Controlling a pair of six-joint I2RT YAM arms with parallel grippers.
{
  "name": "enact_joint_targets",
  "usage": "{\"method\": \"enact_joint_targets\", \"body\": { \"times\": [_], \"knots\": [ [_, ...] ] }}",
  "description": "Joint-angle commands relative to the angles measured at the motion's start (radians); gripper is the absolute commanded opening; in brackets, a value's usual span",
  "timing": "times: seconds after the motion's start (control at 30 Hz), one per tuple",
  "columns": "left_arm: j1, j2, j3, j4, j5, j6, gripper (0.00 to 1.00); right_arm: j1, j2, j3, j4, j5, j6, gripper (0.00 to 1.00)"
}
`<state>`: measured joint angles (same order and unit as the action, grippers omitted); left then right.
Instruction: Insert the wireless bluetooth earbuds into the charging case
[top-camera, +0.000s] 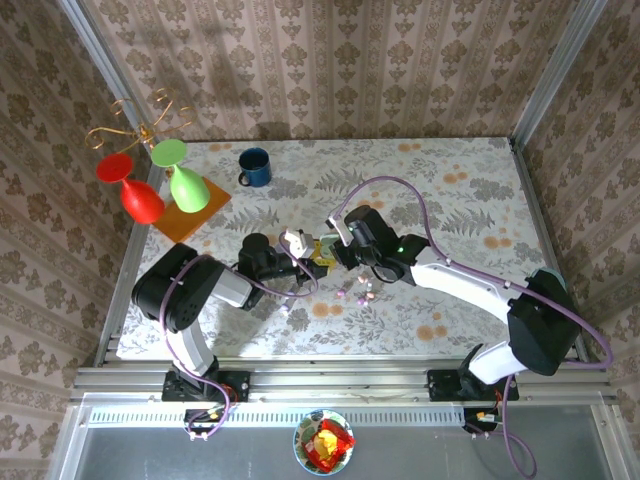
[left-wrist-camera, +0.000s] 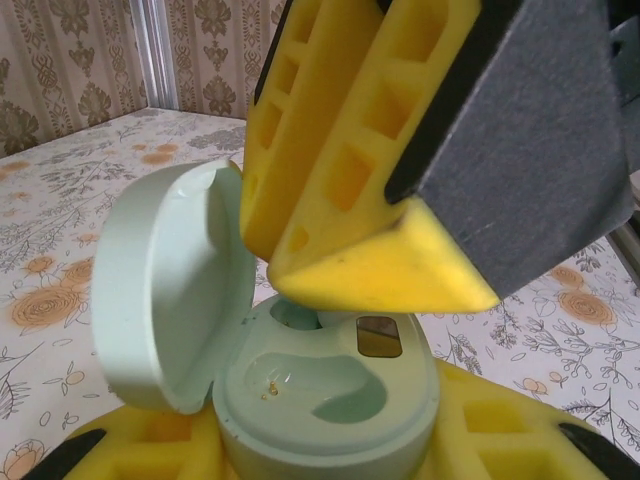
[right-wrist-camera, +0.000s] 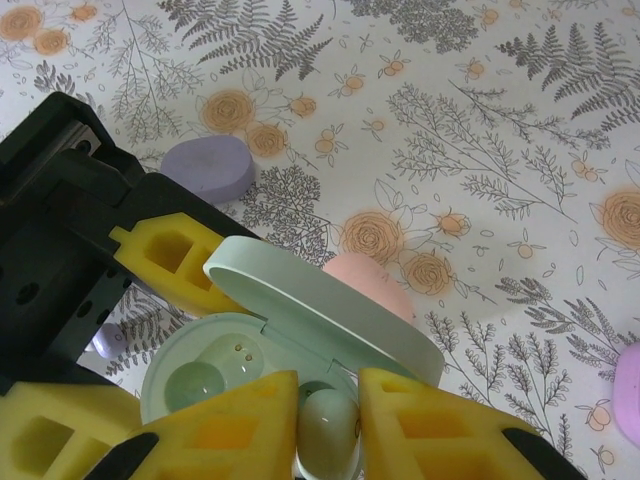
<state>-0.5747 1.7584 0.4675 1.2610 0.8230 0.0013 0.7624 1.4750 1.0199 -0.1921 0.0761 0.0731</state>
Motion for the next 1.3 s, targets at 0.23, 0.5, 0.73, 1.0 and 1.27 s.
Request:
{"method": "enact_joint_targets", "body": {
  "times": [0.23, 0.5, 0.73, 1.0, 1.27],
  "knots": [
    [-0.004, -0.04, -0.006, 0.035, 0.013, 0.031, 0.21, 0.015, 0.011, 0.063, -0.082, 0.013, -0.013, 0.22],
    [-0.002, -0.043, -0.007, 0.035, 0.01, 0.037, 0.21, 0.022, 0.03, 0.103, -0.169, 0.068, -0.045, 0.16],
    [-0.002, -0.04, -0.006, 0.034, 0.012, 0.042, 0.21, 0.037, 0.043, 0.133, -0.22, 0.103, -0.079, 0.16],
    [-0.001, -0.049, -0.01, 0.035, 0.013, 0.042, 0.21, 0.053, 0.096, 0.167, -0.223, 0.098, -0.075, 0.24],
    [0.004, -0.05, -0.013, 0.035, 0.012, 0.045, 0.21, 0.052, 0.032, 0.144, -0.191, 0.081, -0.032, 0.38]
  ]
}}
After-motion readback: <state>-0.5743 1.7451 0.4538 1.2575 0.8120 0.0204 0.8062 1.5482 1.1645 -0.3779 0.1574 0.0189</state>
